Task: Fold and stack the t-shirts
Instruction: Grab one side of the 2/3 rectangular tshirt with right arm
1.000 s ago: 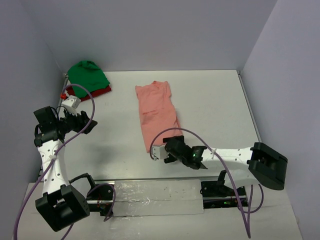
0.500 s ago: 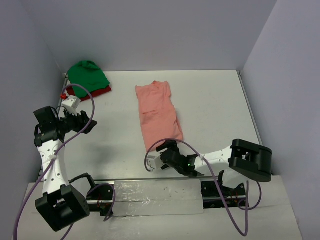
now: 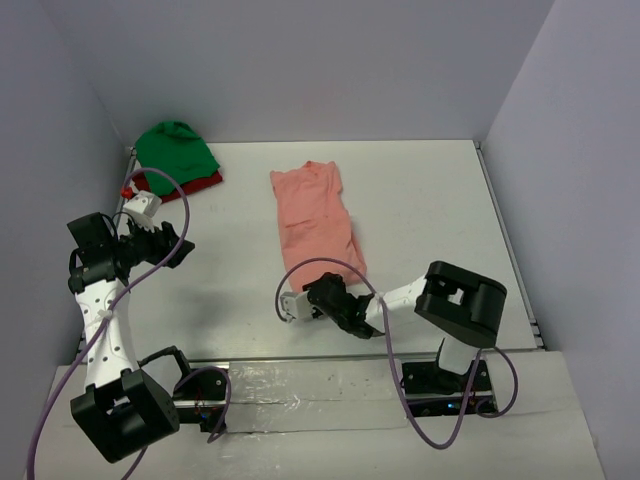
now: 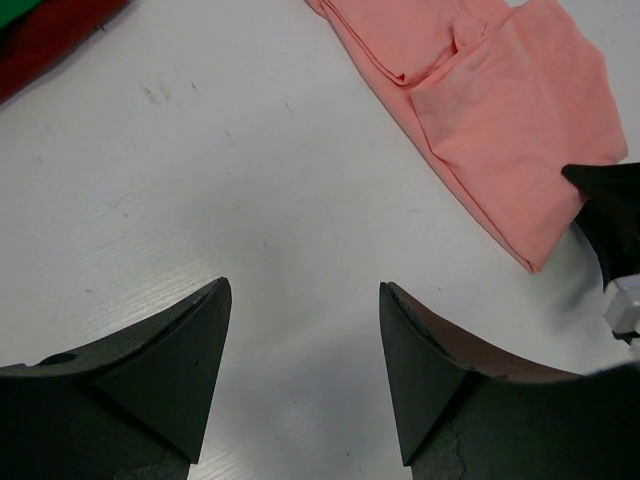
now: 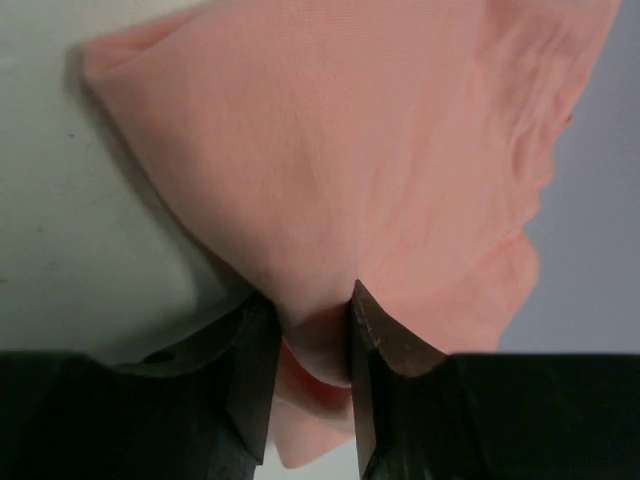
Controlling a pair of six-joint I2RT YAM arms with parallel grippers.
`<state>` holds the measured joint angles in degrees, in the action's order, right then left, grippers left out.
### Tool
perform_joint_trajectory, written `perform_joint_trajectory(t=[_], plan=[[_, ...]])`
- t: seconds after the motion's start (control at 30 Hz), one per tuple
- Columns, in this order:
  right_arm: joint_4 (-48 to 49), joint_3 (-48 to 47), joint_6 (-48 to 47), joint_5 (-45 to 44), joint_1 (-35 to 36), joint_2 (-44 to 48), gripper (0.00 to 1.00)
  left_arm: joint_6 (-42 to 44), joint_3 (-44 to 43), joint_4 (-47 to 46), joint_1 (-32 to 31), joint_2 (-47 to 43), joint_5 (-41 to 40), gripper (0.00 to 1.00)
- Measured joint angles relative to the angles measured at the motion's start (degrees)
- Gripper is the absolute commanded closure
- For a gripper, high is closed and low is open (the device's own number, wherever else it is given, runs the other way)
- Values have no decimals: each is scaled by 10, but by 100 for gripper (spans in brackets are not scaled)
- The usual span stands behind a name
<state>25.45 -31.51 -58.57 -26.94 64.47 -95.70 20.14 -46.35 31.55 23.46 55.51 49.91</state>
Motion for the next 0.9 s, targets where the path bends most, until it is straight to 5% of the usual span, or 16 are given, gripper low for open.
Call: perform_joint_trajectory(t=[0.07,0.1,0.43,0.7,0.9], plan=[[-16,-9,2,13,-16,-12,95,0,0,0,0,0,0,30],[-26,-14,3,16,-23,-17,100,0,0,0,0,0,0,30],[-156,-50,54,46,-46,18,100,0,0,0,0,0,0,30],[-424,-138,148,114,28,121,100,2,0,0,1,0,0,30],[-627,-288,207,223,86,162,100,7,0,1,4,-4,1,30]])
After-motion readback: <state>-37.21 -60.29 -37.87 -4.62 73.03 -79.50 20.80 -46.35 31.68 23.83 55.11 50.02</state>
